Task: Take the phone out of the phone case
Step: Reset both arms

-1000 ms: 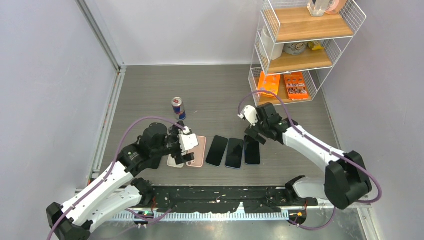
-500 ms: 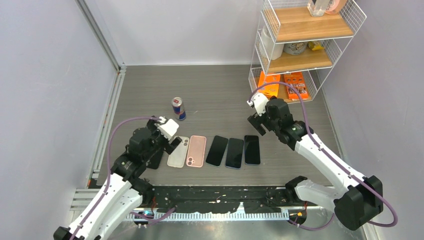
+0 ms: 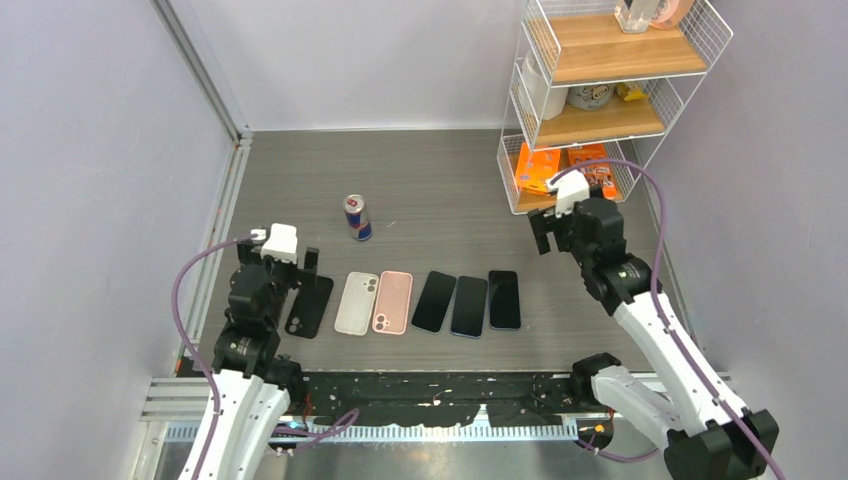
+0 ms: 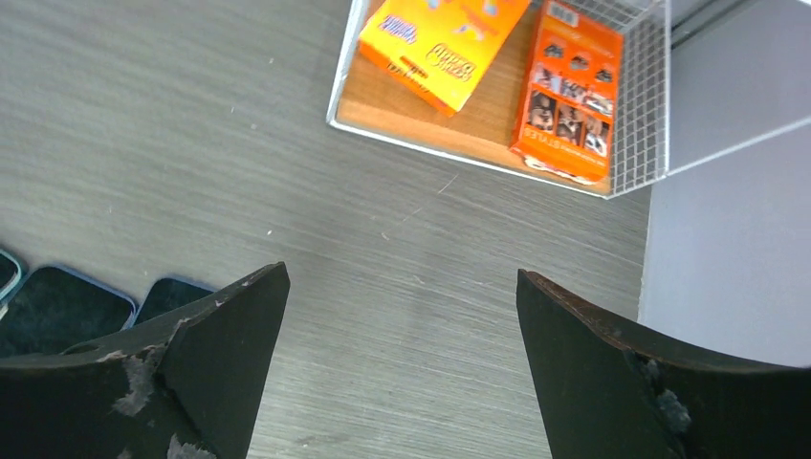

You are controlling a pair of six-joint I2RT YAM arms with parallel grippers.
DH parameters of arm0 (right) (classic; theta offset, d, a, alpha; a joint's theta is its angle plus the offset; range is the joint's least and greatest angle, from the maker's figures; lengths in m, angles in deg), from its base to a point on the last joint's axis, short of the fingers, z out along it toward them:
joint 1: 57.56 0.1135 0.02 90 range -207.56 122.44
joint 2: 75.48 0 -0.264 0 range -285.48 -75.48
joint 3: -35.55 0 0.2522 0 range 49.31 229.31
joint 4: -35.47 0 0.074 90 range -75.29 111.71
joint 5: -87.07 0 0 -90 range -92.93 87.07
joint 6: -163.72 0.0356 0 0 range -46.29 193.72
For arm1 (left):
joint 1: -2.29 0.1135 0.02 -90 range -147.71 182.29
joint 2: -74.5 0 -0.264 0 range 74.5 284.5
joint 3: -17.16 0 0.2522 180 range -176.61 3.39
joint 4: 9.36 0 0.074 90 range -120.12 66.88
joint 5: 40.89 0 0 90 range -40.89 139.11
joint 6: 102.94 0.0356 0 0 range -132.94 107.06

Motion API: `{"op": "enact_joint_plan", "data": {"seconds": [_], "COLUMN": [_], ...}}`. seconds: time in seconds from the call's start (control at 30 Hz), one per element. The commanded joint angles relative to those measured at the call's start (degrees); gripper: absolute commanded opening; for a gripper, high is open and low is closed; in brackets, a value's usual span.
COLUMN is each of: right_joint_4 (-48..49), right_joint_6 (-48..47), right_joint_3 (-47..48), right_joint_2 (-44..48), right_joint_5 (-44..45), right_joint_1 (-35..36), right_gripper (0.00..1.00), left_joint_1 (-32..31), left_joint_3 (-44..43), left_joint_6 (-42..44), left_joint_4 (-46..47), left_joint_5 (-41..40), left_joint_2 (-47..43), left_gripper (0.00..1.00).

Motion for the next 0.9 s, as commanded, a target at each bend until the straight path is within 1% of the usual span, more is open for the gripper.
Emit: {"op": "enact_joint_plan", "data": {"seconds": [0.0,0.13,0.23,0.37,0.5,0.57,0.67,0.87], "right_joint_4": [4.38,3.67,1.4,-0.53,0.32,0.58,0.56,1.19], "right_joint_6": [5.26,6.75,6.69,5.19,2.87,2.91,3.64,4.43], "right_joint_3": [-1.19,-1.92,-1.98,-3.33,-6.41,-6.97,-6.82,-7.05], "right_joint_2": [5.96,10.3,12.05,15.03,18.9,20.04,20.48,20.55], "right_joint_5": [-2.82,-5.87,-6.46,-7.88,-8.47,-9.35,-10.06,-10.1], "right_joint_1": [-3.98,-4.79,-4.93,-5.6,-6.64,-7.47,-8.32,-9.44], "right_gripper": [0.95,0.95,0.95,0.95,0.95,0.95,0.95,0.95], "left_joint_1": [2.79,3.94,4.05,4.05,4.05,4.05,4.03,4.05], "left_joint_3": [0.1,-0.87,-1.72,-3.5,-4.48,-3.83,-1.42,2.66], "left_joint_6": [-7.23,-10.04,-10.8,-13.63,-14.63,-14.95,-15.05,-12.43], "left_joint_4": [4.81,3.27,1.18,-1.44,-2.51,-1.72,1.97,7.62], "left_joint_5": [-6.39,-6.22,-4.09,-1.08,-1.49,-2.27,-3.62,-1.54], "left_joint_2": [-1.55,-3.04,-4.22,-5.42,-5.05,-4.81,-4.84,-7.11], "left_gripper": [1.0,0.99,0.99,1.0,1.0,1.0,1.0,1.0]}}
